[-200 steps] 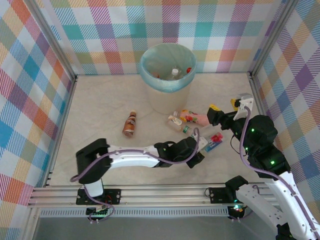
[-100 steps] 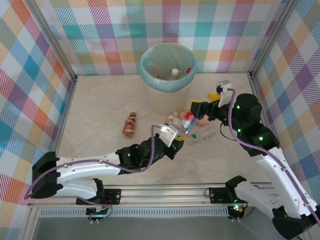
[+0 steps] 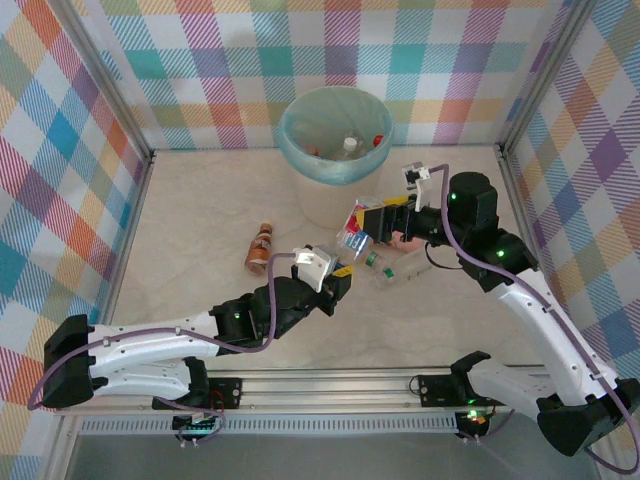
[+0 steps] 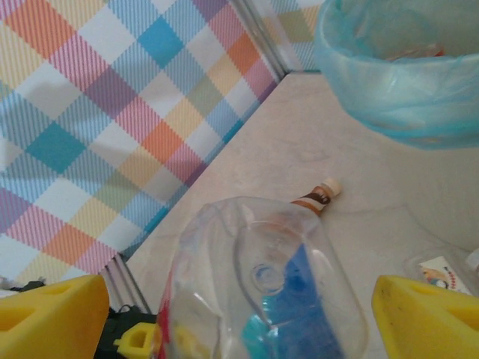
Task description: Put the plastic bottles in the bin
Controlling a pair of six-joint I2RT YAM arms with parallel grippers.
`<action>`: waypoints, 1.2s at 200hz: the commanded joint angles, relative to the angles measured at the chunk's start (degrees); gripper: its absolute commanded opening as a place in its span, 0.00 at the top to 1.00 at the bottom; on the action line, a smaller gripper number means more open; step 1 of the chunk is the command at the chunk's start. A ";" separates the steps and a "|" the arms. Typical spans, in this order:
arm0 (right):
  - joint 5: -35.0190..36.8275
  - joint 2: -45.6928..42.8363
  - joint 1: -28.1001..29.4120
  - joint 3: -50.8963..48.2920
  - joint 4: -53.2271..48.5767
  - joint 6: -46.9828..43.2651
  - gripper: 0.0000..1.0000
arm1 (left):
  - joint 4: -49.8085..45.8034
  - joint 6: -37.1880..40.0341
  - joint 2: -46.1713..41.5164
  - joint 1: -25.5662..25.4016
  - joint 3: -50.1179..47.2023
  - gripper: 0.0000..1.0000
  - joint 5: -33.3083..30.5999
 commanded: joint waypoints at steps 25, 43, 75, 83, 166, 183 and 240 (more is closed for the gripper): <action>-7.51 1.60 0.09 1.70 1.79 2.27 0.21 | 3.66 1.82 -0.95 0.48 -0.18 1.00 -0.68; -8.26 2.17 0.06 1.77 1.77 2.54 0.23 | 3.93 2.17 -0.90 0.55 -0.01 1.00 -0.46; -7.75 1.69 0.11 1.05 2.64 2.71 0.21 | 4.12 2.26 -1.16 0.52 0.17 1.00 -0.13; -7.65 1.64 0.13 1.05 2.67 2.48 0.21 | 4.05 2.35 -1.14 0.50 0.17 1.00 -0.17; -4.34 3.36 0.11 6.82 3.64 0.56 0.42 | -3.84 1.82 -4.67 0.48 3.38 0.88 -3.03; -2.96 4.31 0.11 8.36 4.58 0.14 0.44 | -4.49 1.82 -6.94 0.48 2.71 0.66 -4.07; 2.99 9.95 0.11 17.56 9.40 -5.55 0.43 | -9.93 0.73 -15.11 0.70 0.55 0.26 -10.47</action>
